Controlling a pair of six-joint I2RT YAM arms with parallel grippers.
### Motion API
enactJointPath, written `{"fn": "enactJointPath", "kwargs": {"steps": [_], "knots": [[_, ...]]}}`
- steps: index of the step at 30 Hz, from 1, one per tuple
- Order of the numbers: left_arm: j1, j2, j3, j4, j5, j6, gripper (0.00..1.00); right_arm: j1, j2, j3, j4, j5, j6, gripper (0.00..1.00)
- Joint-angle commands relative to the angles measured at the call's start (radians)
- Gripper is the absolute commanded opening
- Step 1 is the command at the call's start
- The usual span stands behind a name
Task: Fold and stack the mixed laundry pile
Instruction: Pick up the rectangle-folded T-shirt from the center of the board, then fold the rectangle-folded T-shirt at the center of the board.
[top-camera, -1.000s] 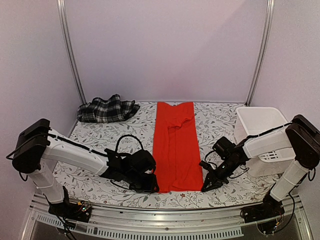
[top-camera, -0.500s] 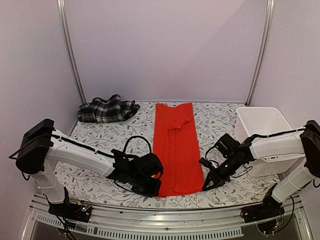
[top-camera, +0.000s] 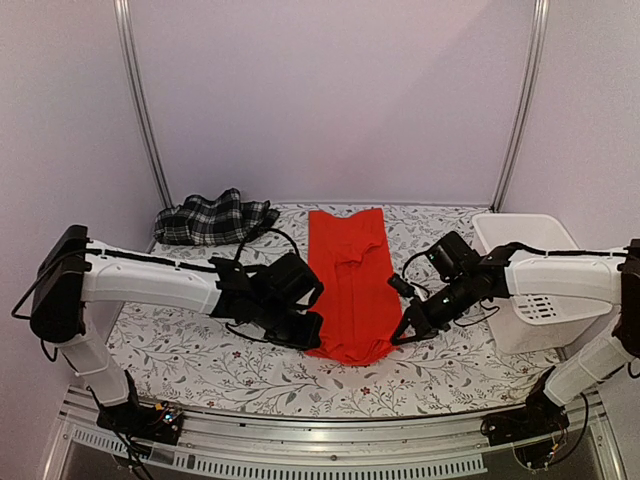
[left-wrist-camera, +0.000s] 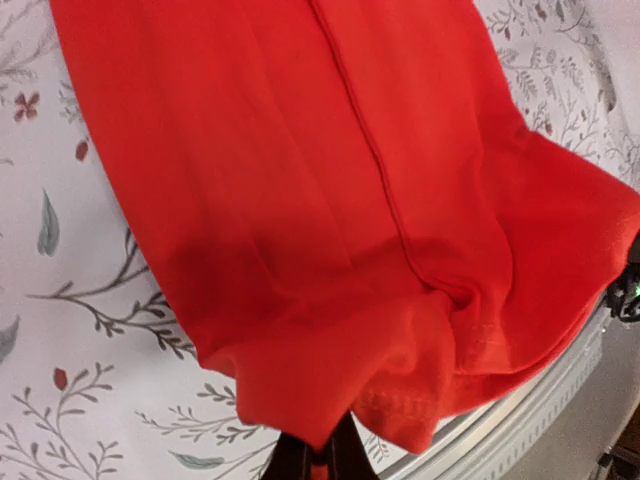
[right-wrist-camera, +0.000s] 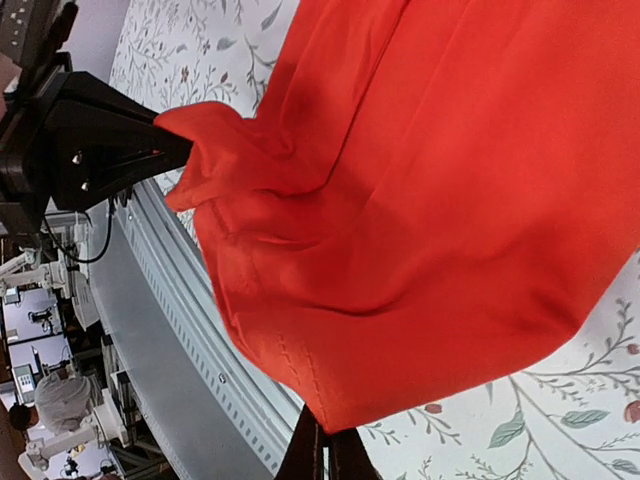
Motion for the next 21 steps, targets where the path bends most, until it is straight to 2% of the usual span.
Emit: {"fn": "enactJointPath", "kwargs": {"steps": [1, 12, 21], "knots": [[0.085, 0.032, 0.09, -0.018, -0.005, 0.112, 0.0, -0.084, 0.074, 0.099, 0.017, 0.073, -0.041, 0.0], [0.326, 0.234, 0.36, -0.028, 0.012, 0.274, 0.0, -0.242, 0.326, 0.374, 0.05, 0.112, -0.086, 0.0], [0.412, 0.436, 0.569, -0.004, 0.071, 0.326, 0.0, -0.307, 0.541, 0.594, 0.041, 0.095, -0.128, 0.0]]}}
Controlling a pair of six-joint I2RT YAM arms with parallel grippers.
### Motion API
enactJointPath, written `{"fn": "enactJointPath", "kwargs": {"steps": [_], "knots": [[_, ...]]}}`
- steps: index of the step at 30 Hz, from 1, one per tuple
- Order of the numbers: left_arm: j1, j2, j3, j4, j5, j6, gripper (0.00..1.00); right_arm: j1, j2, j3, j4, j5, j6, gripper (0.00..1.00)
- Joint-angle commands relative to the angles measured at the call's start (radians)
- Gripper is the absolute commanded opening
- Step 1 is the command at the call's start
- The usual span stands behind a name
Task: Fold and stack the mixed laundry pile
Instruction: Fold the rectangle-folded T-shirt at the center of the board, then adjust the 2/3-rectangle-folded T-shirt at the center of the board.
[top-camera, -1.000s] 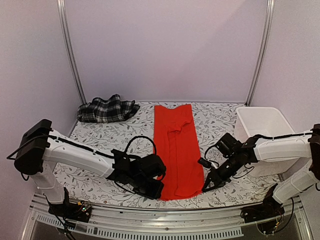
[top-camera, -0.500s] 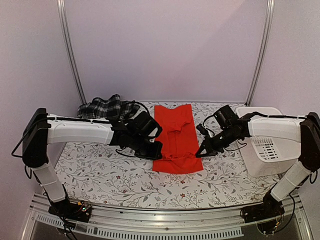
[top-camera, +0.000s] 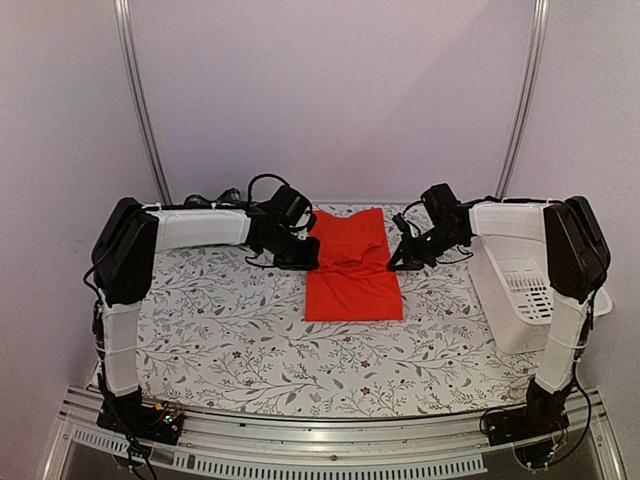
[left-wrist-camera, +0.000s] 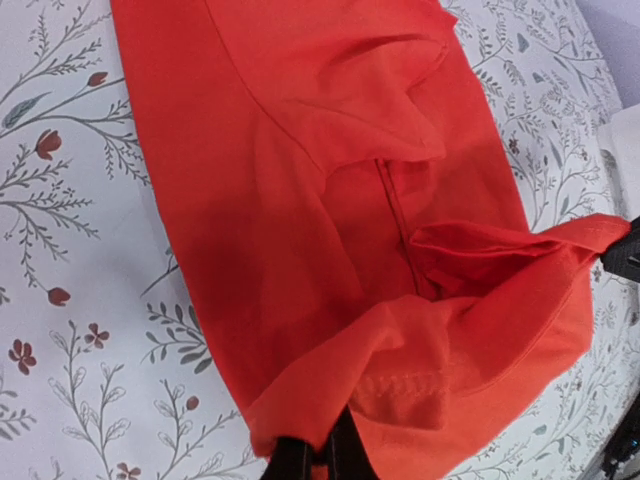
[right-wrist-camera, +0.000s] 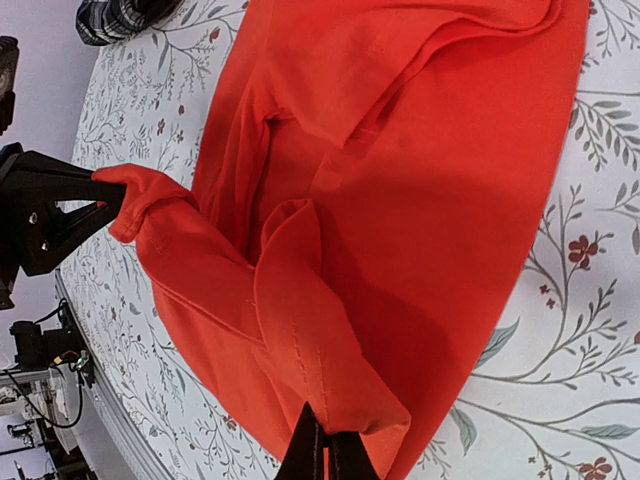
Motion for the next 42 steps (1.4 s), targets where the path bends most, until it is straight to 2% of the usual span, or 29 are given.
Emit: {"fn": "enactJointPath", "kwargs": {"steps": [1, 14, 17, 18, 20, 24, 26, 30, 34, 39, 42], "knots": [[0.026, 0.08, 0.089, 0.015, 0.036, 0.042, 0.0, -0.018, 0.086, 0.095, 0.003, -0.001, -0.029, 0.0], [0.089, 0.2, 0.206, 0.022, 0.067, 0.051, 0.0, -0.059, 0.269, 0.273, -0.007, -0.018, -0.025, 0.0], [0.099, 0.212, 0.209, 0.034, 0.078, 0.053, 0.08, -0.062, 0.308, 0.317, -0.025, -0.038, -0.028, 0.0], [0.103, 0.215, 0.214, 0.039, 0.083, 0.055, 0.15, -0.064, 0.32, 0.329, -0.032, -0.044, -0.029, 0.05], [0.111, 0.222, 0.236, 0.037, 0.092, 0.06, 0.29, -0.067, 0.326, 0.353, -0.051, -0.044, -0.032, 0.21], [0.148, 0.175, 0.255, 0.025, 0.111, 0.063, 0.43, -0.088, 0.265, 0.368, -0.08, -0.013, -0.037, 0.38], [0.162, 0.115, 0.227, 0.033, 0.113, 0.072, 0.48, -0.102, 0.209, 0.355, -0.099, -0.017, -0.038, 0.41], [0.169, -0.019, 0.083, 0.041, 0.112, 0.079, 0.52, -0.105, 0.104, 0.251, -0.123, -0.053, -0.054, 0.44], [0.14, -0.131, -0.108, 0.164, 0.284, 0.082, 0.55, -0.085, -0.004, 0.087, -0.068, -0.184, -0.042, 0.42], [0.053, -0.134, -0.233, 0.327, 0.438, 0.005, 0.52, -0.003, -0.022, -0.025, -0.003, -0.312, -0.028, 0.4], [-0.007, -0.085, -0.233, 0.403, 0.461, -0.052, 0.5, 0.056, 0.004, -0.062, 0.072, -0.381, 0.021, 0.38]]}}
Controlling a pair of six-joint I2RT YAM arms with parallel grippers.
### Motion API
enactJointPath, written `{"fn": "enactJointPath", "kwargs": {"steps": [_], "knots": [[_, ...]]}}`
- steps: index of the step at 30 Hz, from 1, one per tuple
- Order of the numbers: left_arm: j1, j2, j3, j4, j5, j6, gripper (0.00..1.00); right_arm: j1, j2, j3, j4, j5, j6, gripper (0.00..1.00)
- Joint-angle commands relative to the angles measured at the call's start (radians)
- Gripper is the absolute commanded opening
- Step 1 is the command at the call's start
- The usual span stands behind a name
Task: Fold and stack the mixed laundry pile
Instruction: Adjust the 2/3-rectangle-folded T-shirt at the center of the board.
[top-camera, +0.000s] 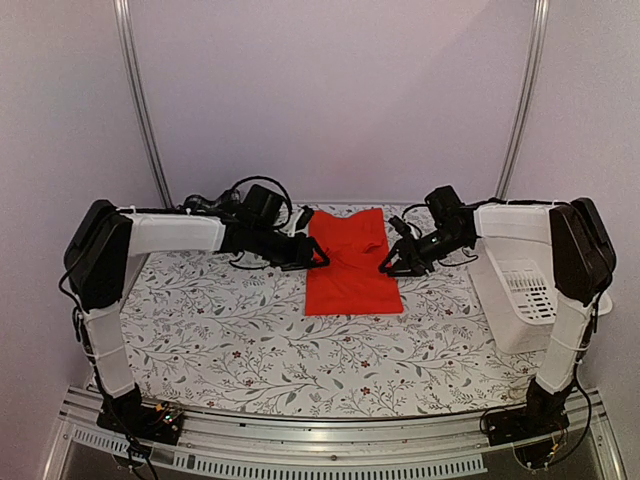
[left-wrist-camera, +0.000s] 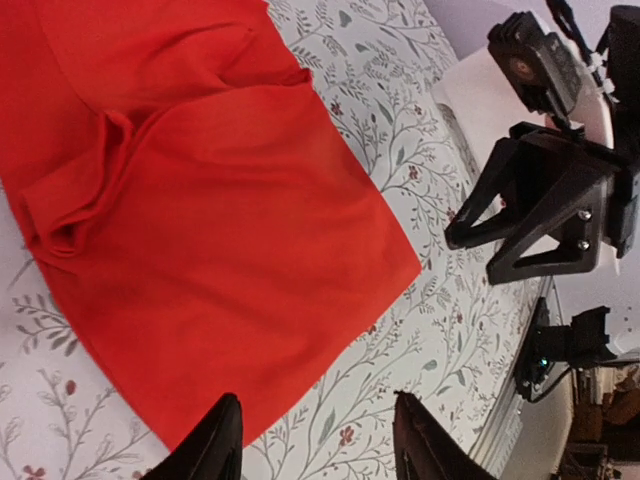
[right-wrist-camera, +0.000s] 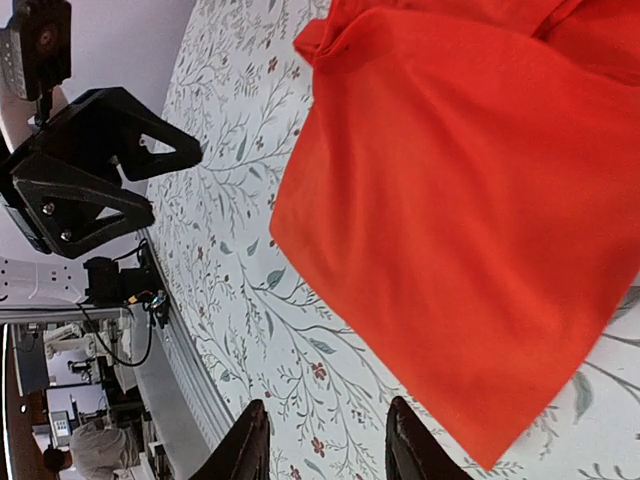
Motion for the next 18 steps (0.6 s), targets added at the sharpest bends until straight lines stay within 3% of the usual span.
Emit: {"fn": "enactJointPath", "kwargs": {"steps": [1, 7, 12, 16, 18], "knots": [[-0.095, 0.087, -0.018, 0.173, 0.124, -0.1, 0.5, 0.084, 0.047, -0.059, 0.118, -0.156, 0.069, 0.37], [-0.12, 0.201, -0.039, 0.305, 0.149, -0.217, 0.48, 0.086, 0.15, -0.121, 0.202, -0.181, 0.118, 0.34], [-0.092, 0.202, -0.2, 0.379, 0.139, -0.277, 0.46, 0.04, 0.212, -0.221, 0.212, -0.152, 0.094, 0.32], [-0.09, 0.118, -0.322, 0.385, 0.121, -0.272, 0.46, 0.026, 0.163, -0.274, 0.161, -0.138, 0.058, 0.32], [-0.091, 0.045, -0.373, 0.385, 0.1, -0.272, 0.47, 0.025, 0.063, -0.297, 0.148, -0.149, 0.051, 0.32]]}}
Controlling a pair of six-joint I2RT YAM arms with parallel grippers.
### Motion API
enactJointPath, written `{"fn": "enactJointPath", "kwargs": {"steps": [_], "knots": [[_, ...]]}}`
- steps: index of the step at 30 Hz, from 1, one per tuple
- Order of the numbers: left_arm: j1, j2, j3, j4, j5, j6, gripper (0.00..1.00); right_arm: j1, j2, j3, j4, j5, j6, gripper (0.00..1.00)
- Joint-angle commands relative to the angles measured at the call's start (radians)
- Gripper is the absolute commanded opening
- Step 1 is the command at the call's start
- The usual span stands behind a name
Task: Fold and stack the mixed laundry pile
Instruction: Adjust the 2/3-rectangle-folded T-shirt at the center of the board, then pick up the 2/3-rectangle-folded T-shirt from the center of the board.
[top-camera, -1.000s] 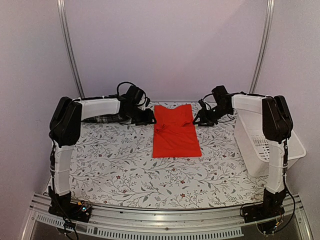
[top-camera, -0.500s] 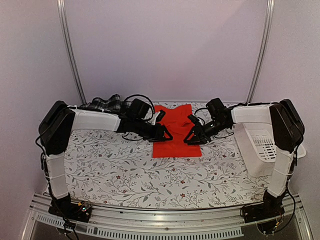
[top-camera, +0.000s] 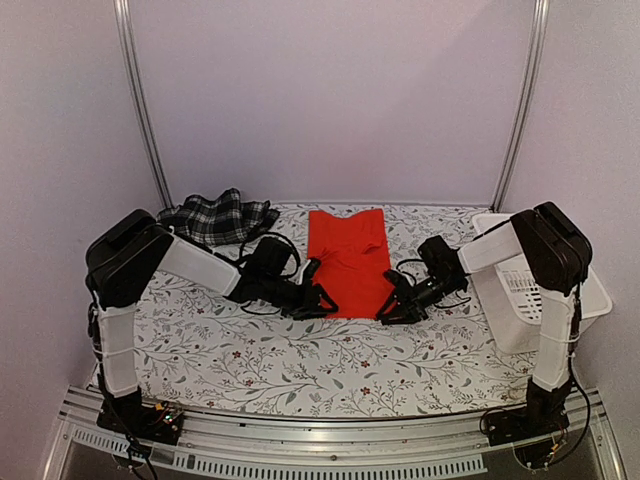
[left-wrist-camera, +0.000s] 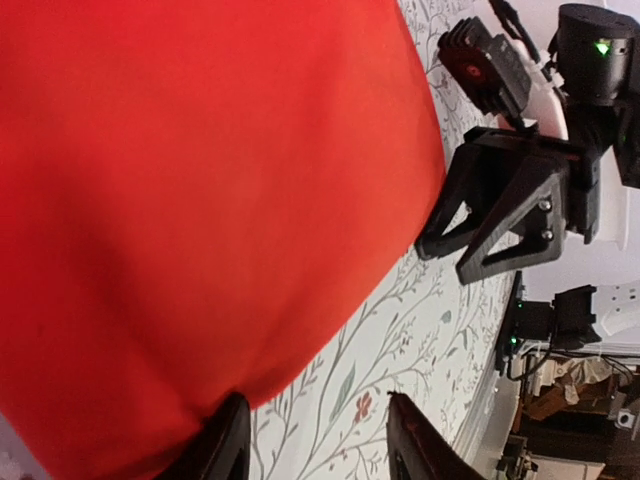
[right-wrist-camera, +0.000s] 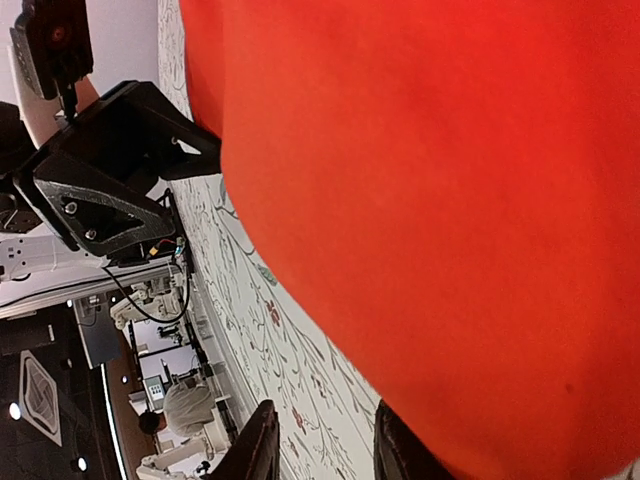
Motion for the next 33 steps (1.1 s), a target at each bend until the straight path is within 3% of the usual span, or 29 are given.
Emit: {"fn": "enactJointPath", "kwargs": {"steps": [1, 4, 7, 14, 24, 29, 33], "knots": [[0.006, -0.133, -0.12, -0.04, -0.049, -0.017, 0.47, -0.005, -0.15, -0.061, -0.066, 0.071, -0.027, 0.33], [0.013, -0.218, -0.166, -0.078, -0.087, -0.017, 0.47, -0.025, -0.282, -0.087, -0.101, 0.106, -0.013, 0.33], [0.019, -0.276, -0.201, -0.107, -0.133, -0.024, 0.47, -0.05, -0.308, -0.1, -0.132, 0.168, -0.007, 0.33], [0.045, -0.226, -0.167, -0.256, -0.235, -0.031, 0.43, -0.051, -0.204, -0.059, -0.143, 0.287, 0.008, 0.34], [0.046, -0.123, -0.072, -0.292, -0.253, -0.015, 0.37, -0.035, -0.073, -0.01, -0.131, 0.282, -0.025, 0.35], [0.046, -0.094, -0.046, -0.294, -0.231, 0.006, 0.27, -0.03, -0.039, -0.007, -0.125, 0.283, -0.032, 0.31], [0.044, -0.094, -0.045, -0.287, -0.21, 0.013, 0.11, -0.03, -0.051, -0.016, -0.132, 0.291, -0.036, 0.18]]}}
